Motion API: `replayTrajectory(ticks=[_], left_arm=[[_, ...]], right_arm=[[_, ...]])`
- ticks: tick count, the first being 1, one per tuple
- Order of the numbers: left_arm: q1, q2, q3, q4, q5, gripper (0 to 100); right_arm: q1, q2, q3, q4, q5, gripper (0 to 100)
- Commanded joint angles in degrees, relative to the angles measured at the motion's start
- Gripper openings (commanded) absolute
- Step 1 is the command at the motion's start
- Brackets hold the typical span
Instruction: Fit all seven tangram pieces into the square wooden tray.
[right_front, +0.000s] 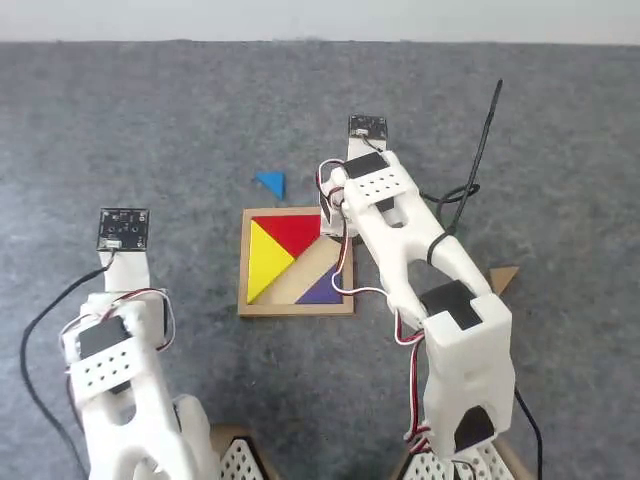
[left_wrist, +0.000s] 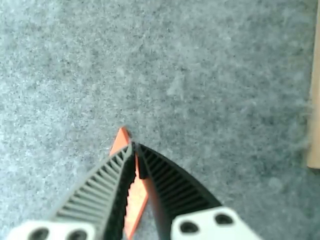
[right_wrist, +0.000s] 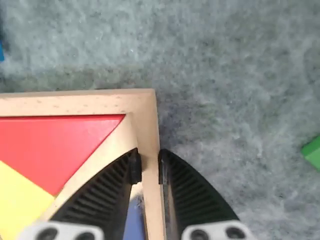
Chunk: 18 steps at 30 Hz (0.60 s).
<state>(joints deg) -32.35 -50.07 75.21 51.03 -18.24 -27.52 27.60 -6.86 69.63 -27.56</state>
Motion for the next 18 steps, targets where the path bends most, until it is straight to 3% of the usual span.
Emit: replayTrajectory(ticks=[1, 3, 9, 18], left_arm=[[-0.18, -1.58, -0.31, 0.18, -0.44, 1], [-0.18, -1.58, -0.31, 0.18, -0.44, 1], [-0.18, -1.49, -0.31, 0.18, -0.44, 1], [-0.18, -1.76, 0.57, -1.23, -0.35, 1]], right_arm=[[-0.04, -1.01, -3.43, 0.57, -0.09, 1.1], [-1.19, -1.45, -3.43, 0.57, 1.76, 3.6], [-5.05, -1.71, -5.45, 2.77, 5.45, 23.3], [0.4, -2.51, -26.9, 28.7, 24.62, 14.9]])
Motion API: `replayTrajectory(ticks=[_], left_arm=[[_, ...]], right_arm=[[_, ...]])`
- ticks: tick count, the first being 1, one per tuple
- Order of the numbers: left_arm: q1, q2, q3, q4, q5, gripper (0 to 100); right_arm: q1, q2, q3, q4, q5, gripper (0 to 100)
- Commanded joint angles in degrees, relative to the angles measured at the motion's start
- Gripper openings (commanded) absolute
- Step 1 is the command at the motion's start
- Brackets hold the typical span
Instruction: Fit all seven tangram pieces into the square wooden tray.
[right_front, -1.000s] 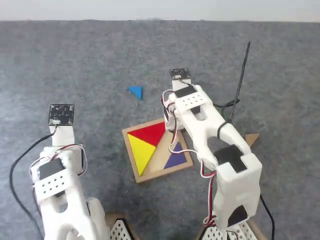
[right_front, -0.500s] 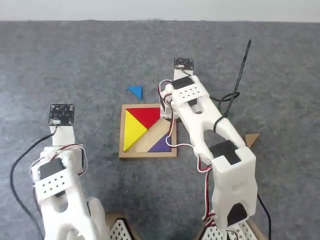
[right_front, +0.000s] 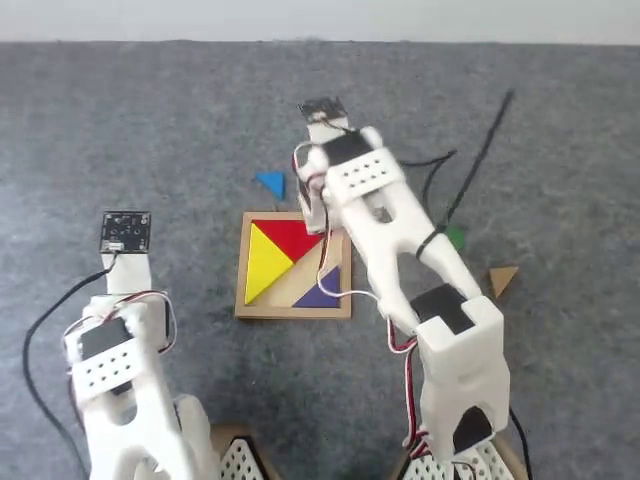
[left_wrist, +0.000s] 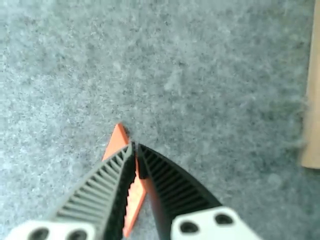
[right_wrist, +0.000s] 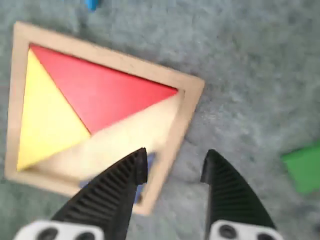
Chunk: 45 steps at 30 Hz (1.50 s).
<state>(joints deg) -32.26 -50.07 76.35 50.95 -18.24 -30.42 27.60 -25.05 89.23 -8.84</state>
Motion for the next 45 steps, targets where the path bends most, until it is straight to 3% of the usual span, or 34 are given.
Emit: replayTrajectory(ticks=[1, 4, 10, 16, 21, 25, 31, 40, 45], left_arm=[[-0.26, -1.76, -0.57, -1.23, -0.18, 1], [-0.26, -1.76, -0.75, -1.23, -0.09, 1], [-0.44, -1.76, -1.36, 0.18, -0.09, 2], [-0.44, -1.76, -3.12, 6.15, -0.44, 2], [-8.35, -1.76, -3.91, 6.42, -1.85, 2], [-14.68, -1.32, -5.49, 10.9, -6.68, 11], [-16.26, -1.23, -5.67, 10.81, -6.68, 17], [-16.26, -0.79, -6.81, 11.6, 6.86, 23], [-16.18, 10.9, -13.41, 11.25, 11.08, 23]], right_arm=[[4.7, -3.3, -9.85, 11.56, 7.47, 14.6], [8.75, -8.48, -7.91, 13.76, 13.1, 14.4], [13.14, -25.71, 9.67, 13.23, 21.1, 14.4], [23.87, -39.08, 31.47, 2.68, 25.93, 14.7], [30.81, -40.84, 45.01, -6.46, 29.27, 14.7], [34.42, -40.75, 51.08, -11.74, 30.42, 14.7], [34.59, -41.1, 54.77, -15.25, 30.42, 14.6], [34.59, -41.19, 54.86, -15.52, 30.42, 14.5], [34.59, -41.27, 54.86, -15.52, 30.24, 14.5]])
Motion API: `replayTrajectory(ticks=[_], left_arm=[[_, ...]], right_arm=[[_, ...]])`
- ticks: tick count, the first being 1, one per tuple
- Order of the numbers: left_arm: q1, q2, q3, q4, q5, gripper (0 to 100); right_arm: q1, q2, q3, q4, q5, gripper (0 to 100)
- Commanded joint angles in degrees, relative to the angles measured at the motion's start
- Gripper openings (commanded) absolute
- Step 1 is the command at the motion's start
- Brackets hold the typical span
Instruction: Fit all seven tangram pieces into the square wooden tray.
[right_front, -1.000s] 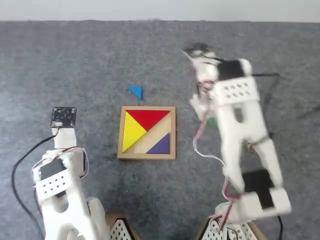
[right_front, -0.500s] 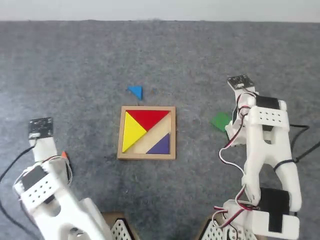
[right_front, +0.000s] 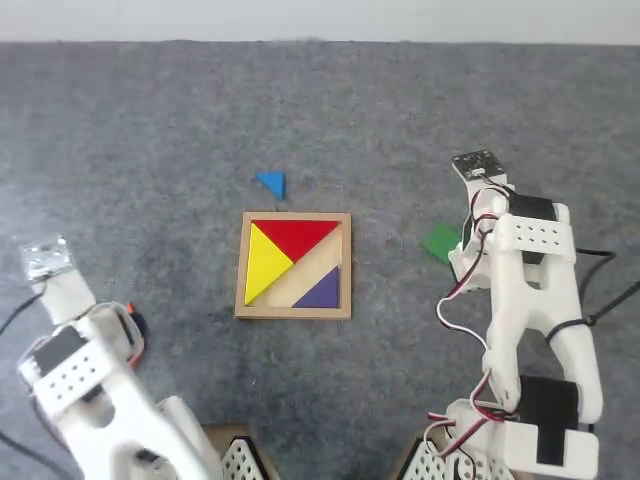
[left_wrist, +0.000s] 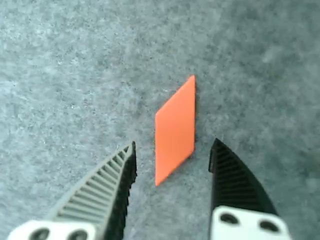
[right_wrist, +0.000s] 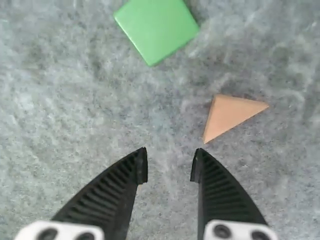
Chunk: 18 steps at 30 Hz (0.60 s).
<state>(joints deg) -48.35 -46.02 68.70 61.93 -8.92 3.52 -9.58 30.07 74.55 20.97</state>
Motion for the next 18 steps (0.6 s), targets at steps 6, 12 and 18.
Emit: replayTrajectory(ticks=[6, 12, 18], left_arm=[[0.44, 25.67, -12.7, -1.32, 1.49, 23], [0.53, 26.64, -13.14, -1.67, 1.85, 24], [0.88, 27.08, -13.32, -0.53, 5.1, 25]], right_arm=[[0.66, -4.09, -0.18, -1.8, 0.44, 14.5], [0.66, -3.65, 0.0, -3.21, 0.44, 14.5], [0.66, -3.65, 0.09, -3.3, 0.44, 14.4]])
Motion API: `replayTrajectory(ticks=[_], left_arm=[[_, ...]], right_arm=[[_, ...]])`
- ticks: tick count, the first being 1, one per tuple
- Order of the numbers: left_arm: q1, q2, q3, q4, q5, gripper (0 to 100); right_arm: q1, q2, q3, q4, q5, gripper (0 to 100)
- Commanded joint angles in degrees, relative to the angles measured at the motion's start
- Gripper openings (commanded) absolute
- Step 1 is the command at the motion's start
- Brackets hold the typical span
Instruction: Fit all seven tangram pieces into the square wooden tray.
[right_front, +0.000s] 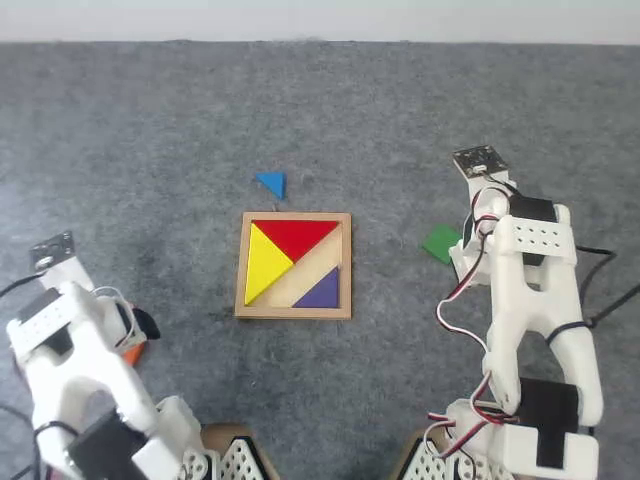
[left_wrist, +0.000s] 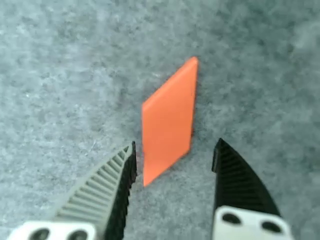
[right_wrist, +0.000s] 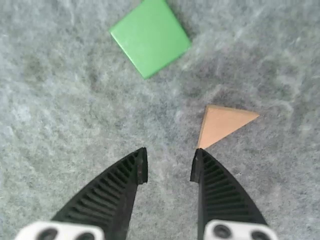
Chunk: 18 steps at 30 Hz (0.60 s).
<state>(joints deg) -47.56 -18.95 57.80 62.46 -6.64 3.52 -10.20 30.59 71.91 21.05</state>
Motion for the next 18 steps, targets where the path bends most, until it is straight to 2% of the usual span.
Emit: replayTrajectory(ticks=[1, 6, 10, 18], left_arm=[[-0.79, 0.0, -2.42, -1.49, 3.6, 25], [-1.85, 0.0, -2.86, -2.55, 4.31, 25], [-1.49, 0.09, -2.59, -3.16, 7.47, 25], [6.86, 1.49, -0.92, -5.1, 7.82, 21]], right_arm=[[0.66, -3.03, -0.44, -0.66, 0.35, 14.4], [0.84, -3.03, -0.44, -0.75, -0.09, 14.4], [0.66, -3.56, -0.44, -0.75, -1.93, 14.4], [0.66, -3.47, -0.44, -0.75, -2.2, 14.4]])
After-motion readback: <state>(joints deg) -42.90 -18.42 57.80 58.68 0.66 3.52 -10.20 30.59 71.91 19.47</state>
